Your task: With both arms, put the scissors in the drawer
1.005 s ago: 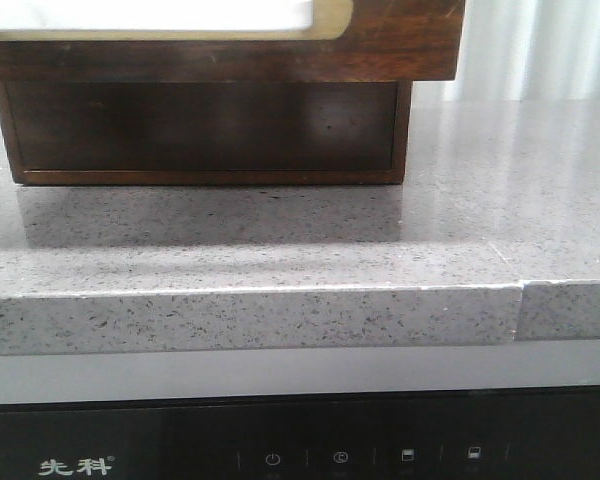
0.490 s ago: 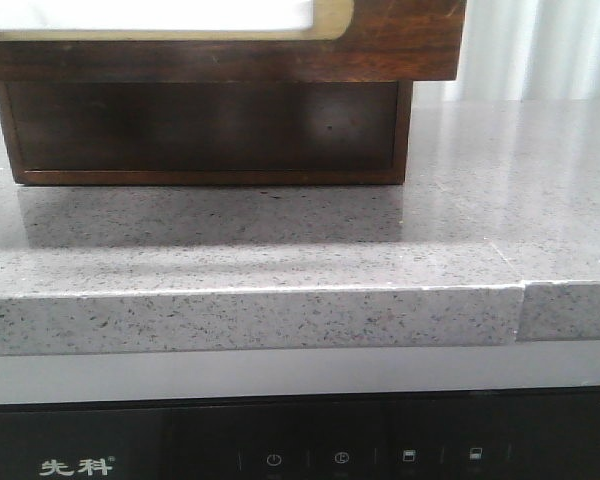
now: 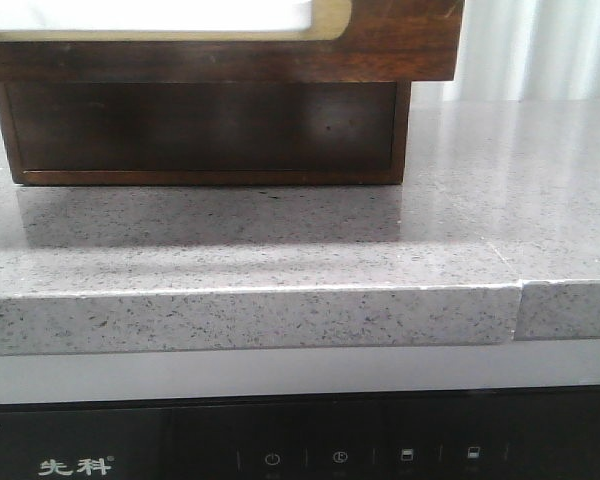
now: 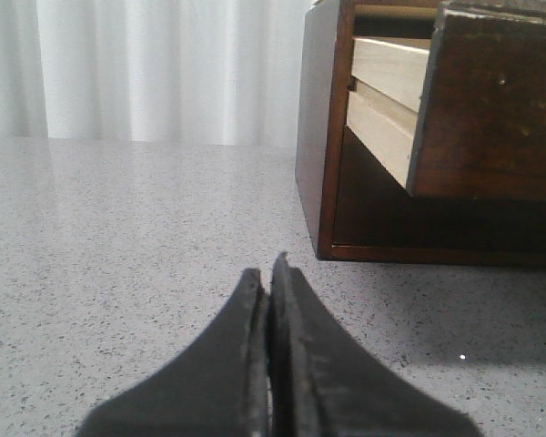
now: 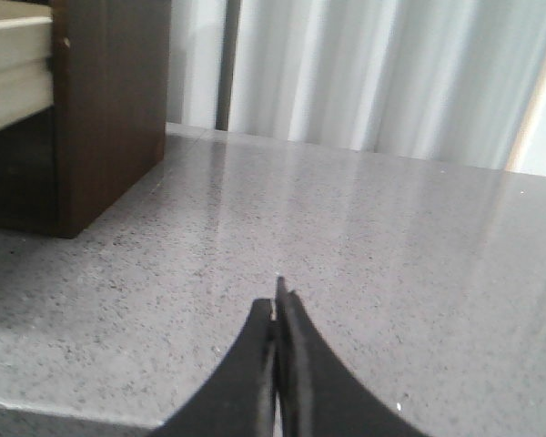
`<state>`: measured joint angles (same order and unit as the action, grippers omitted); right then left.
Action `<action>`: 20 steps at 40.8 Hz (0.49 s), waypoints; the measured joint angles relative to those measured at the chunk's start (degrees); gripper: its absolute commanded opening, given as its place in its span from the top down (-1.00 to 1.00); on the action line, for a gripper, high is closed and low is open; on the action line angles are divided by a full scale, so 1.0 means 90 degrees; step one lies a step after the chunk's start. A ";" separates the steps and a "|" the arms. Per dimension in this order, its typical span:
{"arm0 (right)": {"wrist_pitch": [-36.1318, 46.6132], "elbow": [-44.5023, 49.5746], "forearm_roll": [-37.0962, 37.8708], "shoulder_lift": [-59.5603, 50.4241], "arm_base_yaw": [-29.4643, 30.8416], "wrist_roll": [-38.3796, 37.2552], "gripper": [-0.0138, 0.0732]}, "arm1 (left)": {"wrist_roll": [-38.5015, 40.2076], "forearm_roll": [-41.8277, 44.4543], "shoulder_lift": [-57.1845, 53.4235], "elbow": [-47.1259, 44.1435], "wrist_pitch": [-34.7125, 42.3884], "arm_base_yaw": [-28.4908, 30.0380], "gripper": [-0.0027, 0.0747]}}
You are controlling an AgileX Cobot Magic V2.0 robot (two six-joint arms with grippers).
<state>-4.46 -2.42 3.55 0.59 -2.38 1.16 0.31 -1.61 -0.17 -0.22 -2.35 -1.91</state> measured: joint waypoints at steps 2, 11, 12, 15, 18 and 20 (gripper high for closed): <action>0.0150 0.0215 0.0000 -0.0075 0.0041 0.0000 0.84 | 0.0000 0.0000 0.0000 0.0000 0.0000 0.0000 0.98; 0.0265 0.0430 -0.0118 -0.0132 0.0096 0.0000 0.84 | 0.0000 0.0000 0.0000 0.0000 0.0000 0.0000 0.98; 0.0265 0.0430 -0.0129 -0.0132 0.0096 0.0000 0.84 | 0.0000 0.0000 0.0000 0.0000 0.0000 0.0000 0.98; 0.0265 0.0430 -0.0145 -0.0132 0.0096 0.0000 0.84 | 0.0000 0.0000 0.0000 0.0000 0.0000 0.0000 0.98; 0.0265 0.0430 -0.0145 -0.0132 0.0096 0.0000 0.84 | 0.0000 0.0000 0.0000 0.0000 0.0000 0.0000 0.98; 0.0297 0.0430 -0.0174 -0.0132 0.0096 0.0000 0.84 | 0.0000 0.0000 0.0000 0.0000 0.0000 0.0000 0.98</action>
<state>-1.79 1.45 1.98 -0.60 -1.51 1.16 0.31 -1.61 -0.17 -0.22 -2.35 -1.91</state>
